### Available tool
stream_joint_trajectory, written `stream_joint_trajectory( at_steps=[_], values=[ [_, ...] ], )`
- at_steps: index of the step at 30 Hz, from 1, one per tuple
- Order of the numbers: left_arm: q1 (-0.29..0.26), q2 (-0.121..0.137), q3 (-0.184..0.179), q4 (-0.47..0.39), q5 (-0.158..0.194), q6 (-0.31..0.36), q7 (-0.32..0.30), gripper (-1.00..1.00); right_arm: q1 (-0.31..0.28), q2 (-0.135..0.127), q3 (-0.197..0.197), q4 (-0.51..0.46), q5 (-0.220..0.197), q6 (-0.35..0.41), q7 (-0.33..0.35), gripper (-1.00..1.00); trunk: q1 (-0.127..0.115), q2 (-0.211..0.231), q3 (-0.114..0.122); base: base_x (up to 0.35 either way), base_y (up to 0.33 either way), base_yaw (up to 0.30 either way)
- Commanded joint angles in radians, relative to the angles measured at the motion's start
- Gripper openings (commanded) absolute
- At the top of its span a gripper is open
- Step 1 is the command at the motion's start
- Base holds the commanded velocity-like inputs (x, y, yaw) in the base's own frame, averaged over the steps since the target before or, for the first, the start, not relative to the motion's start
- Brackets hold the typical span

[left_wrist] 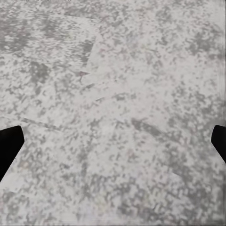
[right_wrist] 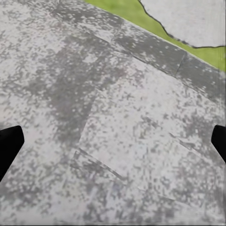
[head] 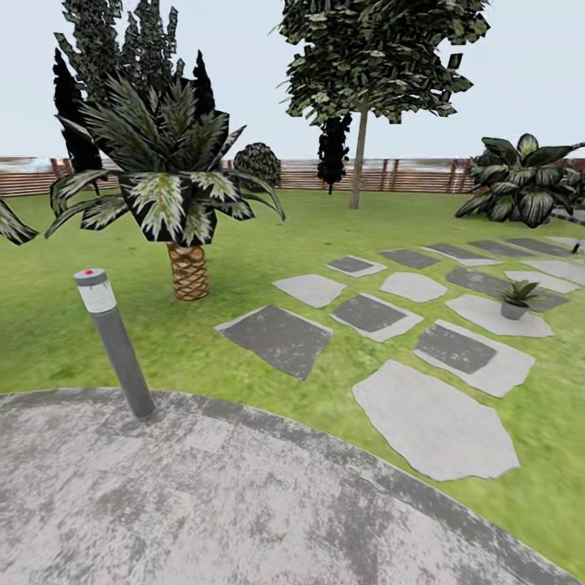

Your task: Pick up the pesticide atomizer in the garden and spray insectifuge to fully cover both potted plants in the garden.

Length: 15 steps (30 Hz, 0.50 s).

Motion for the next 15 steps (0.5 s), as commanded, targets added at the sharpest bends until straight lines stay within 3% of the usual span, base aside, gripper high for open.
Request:
stream_joint_trajectory(
  at_steps=[1,15],
  values=[
    [0.0,0.0,0.0,0.0,0.0,-0.003,0.0,1.0,-0.001,0.0,0.0,0.001,-0.001,-0.003,0.0,1.0,0.004,-0.008,-0.005,0.0,0.0,-0.274],
    [0.0,0.0,-0.001,0.0,-0.001,-0.003,0.0,1.0,-0.001,0.0,0.0,0.001,-0.001,-0.003,0.0,1.0,0.057,-0.106,-0.057,0.0,0.0,-0.274]
  ],
)
